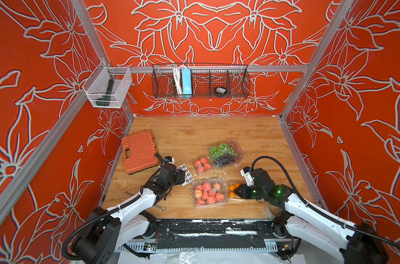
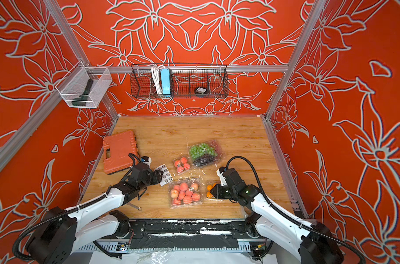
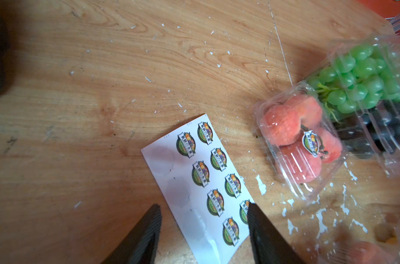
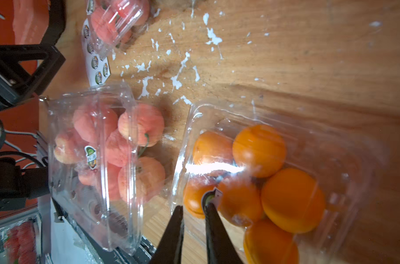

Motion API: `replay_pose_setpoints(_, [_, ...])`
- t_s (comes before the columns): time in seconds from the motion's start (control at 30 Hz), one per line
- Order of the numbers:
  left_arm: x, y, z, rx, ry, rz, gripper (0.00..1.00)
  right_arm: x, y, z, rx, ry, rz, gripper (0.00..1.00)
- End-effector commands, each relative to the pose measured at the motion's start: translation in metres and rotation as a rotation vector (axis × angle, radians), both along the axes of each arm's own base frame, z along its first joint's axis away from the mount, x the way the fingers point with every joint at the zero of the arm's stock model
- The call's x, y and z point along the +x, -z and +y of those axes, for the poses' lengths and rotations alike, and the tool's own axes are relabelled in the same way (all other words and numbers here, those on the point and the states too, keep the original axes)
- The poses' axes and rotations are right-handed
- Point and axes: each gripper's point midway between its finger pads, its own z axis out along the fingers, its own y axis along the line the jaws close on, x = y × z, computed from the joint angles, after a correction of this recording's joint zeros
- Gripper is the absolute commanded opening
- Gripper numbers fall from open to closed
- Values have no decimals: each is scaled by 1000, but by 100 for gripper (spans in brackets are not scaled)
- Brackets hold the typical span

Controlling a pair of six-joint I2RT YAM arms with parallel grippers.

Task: Label fruit boxes
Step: Stick the label on the fruit box.

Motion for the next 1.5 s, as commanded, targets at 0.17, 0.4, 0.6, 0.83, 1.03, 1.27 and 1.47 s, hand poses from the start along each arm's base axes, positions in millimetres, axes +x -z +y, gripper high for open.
replay_pose_setpoints(0.17, [-3,-1,-2,-21,9,-5,62,-1,6,-17,-105,26,14,24])
replay_pose_setpoints(0.4, [-3,-5,-2,-29,11,-23,62,3,-15,-16,-77,35,-34,33])
replay_pose_setpoints(0.6, [-4,-7,-5,-41,26,-28,62,-1,-11,-30,-148,59,-19,51])
replay_pose_setpoints(0.83, [-6,-8,-6,-52,35,-33,62,-4,-2,-44,-209,95,-3,62])
replay_pose_setpoints(1.03, [-5,-19,-7,-68,42,-69,62,-2,0,-53,-255,122,-19,61])
replay_pose_setpoints(1.27, [-5,-22,-9,-73,52,-75,62,4,-4,-54,-288,107,-39,32])
replay_pose_setpoints(1.47, [-5,-22,-8,-72,50,-80,62,5,9,-60,-361,109,-9,23])
